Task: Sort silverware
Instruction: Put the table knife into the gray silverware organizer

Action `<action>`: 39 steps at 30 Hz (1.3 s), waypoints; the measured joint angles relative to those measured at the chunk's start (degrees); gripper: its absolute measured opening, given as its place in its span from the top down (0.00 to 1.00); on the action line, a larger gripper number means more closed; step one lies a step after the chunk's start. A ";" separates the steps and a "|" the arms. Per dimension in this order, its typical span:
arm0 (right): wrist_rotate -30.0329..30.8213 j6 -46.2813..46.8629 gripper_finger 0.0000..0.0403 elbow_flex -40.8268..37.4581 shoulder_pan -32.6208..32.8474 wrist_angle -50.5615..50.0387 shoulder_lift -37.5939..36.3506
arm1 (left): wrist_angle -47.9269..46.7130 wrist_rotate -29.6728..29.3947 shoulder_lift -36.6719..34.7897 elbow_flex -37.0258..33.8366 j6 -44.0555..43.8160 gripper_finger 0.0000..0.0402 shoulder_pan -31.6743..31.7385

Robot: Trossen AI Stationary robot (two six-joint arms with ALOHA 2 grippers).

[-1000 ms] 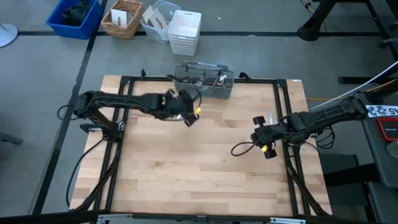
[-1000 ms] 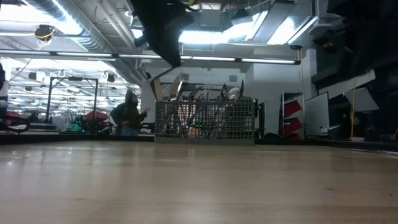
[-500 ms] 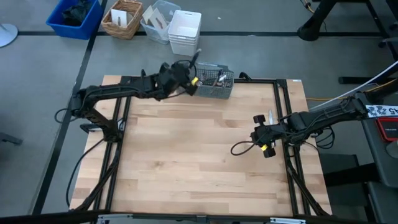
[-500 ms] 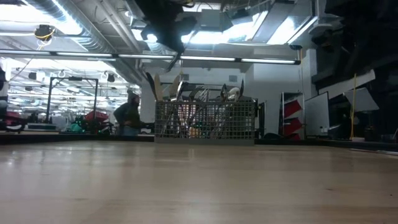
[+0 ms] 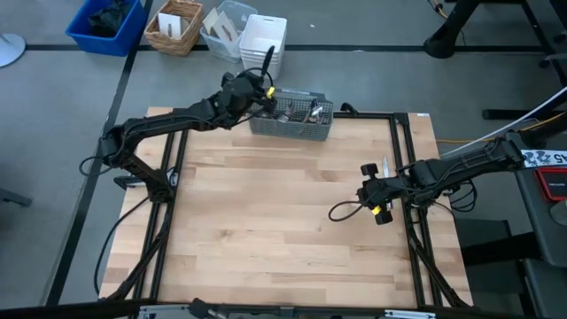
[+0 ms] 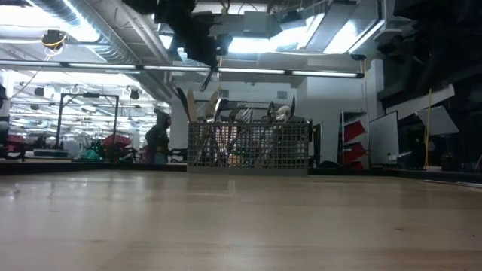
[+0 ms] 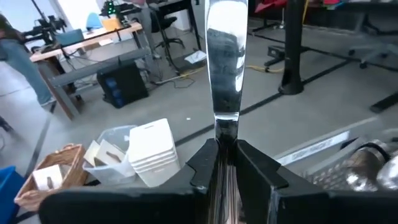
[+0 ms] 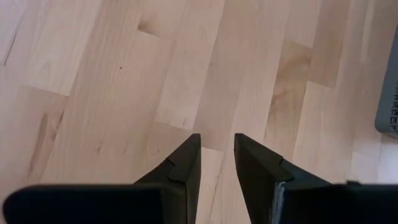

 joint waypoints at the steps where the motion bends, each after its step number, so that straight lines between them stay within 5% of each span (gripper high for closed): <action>1: 0.00 0.00 0.76 0.00 0.00 0.00 0.00 | 0.97 0.04 0.01 -0.87 0.23 0.90 0.32; 21: 0.02 -0.02 0.76 0.00 0.00 1.21 0.00 | 29.58 1.50 0.13 -21.57 0.99 0.90 4.11; 39: 0.02 -0.07 0.76 0.00 -0.01 2.55 0.04 | 42.06 4.62 7.58 -23.33 2.69 0.90 3.21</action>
